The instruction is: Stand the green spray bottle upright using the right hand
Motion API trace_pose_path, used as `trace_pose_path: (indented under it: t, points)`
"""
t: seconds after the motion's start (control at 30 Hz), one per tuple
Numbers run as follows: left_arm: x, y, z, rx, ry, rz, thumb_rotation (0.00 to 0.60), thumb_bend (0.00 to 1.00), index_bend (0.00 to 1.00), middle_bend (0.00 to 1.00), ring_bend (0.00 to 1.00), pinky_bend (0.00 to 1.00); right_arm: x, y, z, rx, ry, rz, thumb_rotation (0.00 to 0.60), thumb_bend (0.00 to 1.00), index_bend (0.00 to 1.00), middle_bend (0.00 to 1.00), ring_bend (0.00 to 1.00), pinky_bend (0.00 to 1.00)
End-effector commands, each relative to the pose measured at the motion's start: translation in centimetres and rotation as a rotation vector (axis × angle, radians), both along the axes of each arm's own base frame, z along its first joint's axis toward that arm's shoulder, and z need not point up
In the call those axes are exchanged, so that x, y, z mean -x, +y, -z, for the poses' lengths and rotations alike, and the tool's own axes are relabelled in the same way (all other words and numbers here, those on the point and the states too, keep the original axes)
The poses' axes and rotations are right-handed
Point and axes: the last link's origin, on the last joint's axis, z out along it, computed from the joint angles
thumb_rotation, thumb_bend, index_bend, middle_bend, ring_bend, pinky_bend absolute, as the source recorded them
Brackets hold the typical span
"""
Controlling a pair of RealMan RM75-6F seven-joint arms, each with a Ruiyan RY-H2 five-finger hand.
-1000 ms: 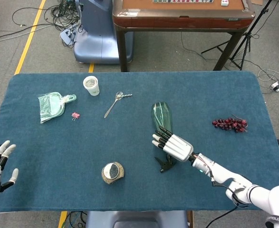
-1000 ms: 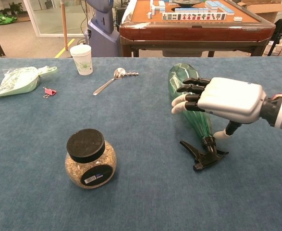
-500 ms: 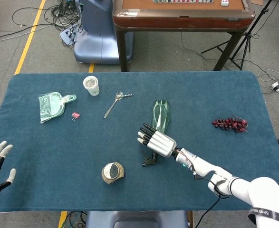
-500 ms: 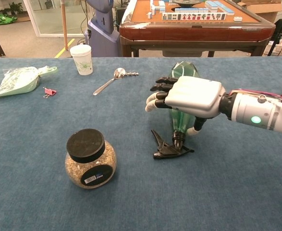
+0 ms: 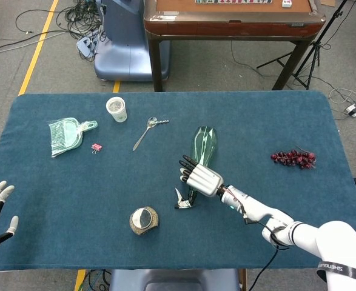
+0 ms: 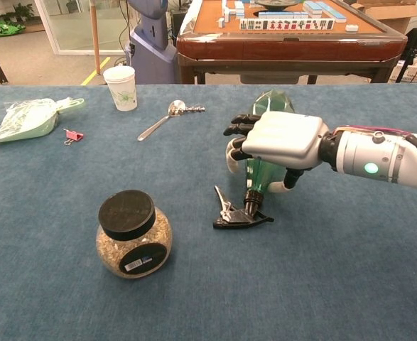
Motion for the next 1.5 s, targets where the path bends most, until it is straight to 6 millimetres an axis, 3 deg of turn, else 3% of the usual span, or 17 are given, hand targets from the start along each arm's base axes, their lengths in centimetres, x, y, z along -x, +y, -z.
trace_pose_path:
  t: [0.03, 0.23, 0.37, 0.57, 0.8, 1.07, 1.23, 1.5]
  points:
    - [0.0, 0.0, 0.0, 0.001, 0.0, -0.002, 0.6, 0.45, 0.11, 0.04, 0.06, 0.05, 0.1, -0.1, 0.0, -0.001, 0.005, 0.003, 0.6, 0.24, 0.37, 0.27, 0.04, 0.04]
    - [0.0, -0.1, 0.0, 0.0, 0.003, -0.004, 0.6, 0.45, 0.11, 0.04, 0.06, 0.05, 0.0, -0.4, 0.1, 0.003, 0.002, 0.006, 0.6, 0.24, 0.47, 0.33, 0.1, 0.04]
    - [0.0, -0.1, 0.0, -0.003, 0.003, -0.006, 0.6, 0.45, 0.11, 0.04, 0.06, 0.05, -0.2, -0.5, -0.2, -0.002, -0.057, 0.034, 0.6, 0.27, 0.59, 0.42, 0.18, 0.04]
    - [0.0, -0.2, -0.1, -0.005, 0.003, -0.005, 0.6, 0.45, 0.11, 0.04, 0.06, 0.05, -1.0, -1.0, -2.1, 0.005, -0.2, 0.071, 0.6, 0.29, 0.68, 0.49, 0.28, 0.07]
    - [-0.2, -0.3, -0.1, -0.006, 0.003, 0.002, 0.6, 0.45, 0.11, 0.04, 0.06, 0.05, -2.1, -1.0, -6.0, -0.027, -0.511, 0.223, 0.6, 0.29, 0.69, 0.5, 0.29, 0.09]
    - [-0.4, -0.2, -0.1, -0.001, 0.005, 0.013, 0.6, 0.45, 0.11, 0.04, 0.06, 0.05, -1.6, -0.5, -9.5, -0.123, -0.867, 0.459, 0.6, 0.29, 0.69, 0.5, 0.29, 0.1]
    - [-0.5, -0.1, -0.1, 0.002, 0.006, 0.018, 0.6, 0.45, 0.11, 0.04, 0.06, 0.05, -0.9, -0.4, -10.6, -0.206, -1.055, 0.62, 0.6, 0.28, 0.69, 0.5, 0.29, 0.1]
    - [-0.4, -0.2, -0.1, 0.002, 0.006, 0.018, 0.6, 0.45, 0.11, 0.04, 0.06, 0.05, -0.3, -0.4, -10.9, -0.326, -1.246, 0.814, 0.6, 0.28, 0.69, 0.5, 0.29, 0.1]
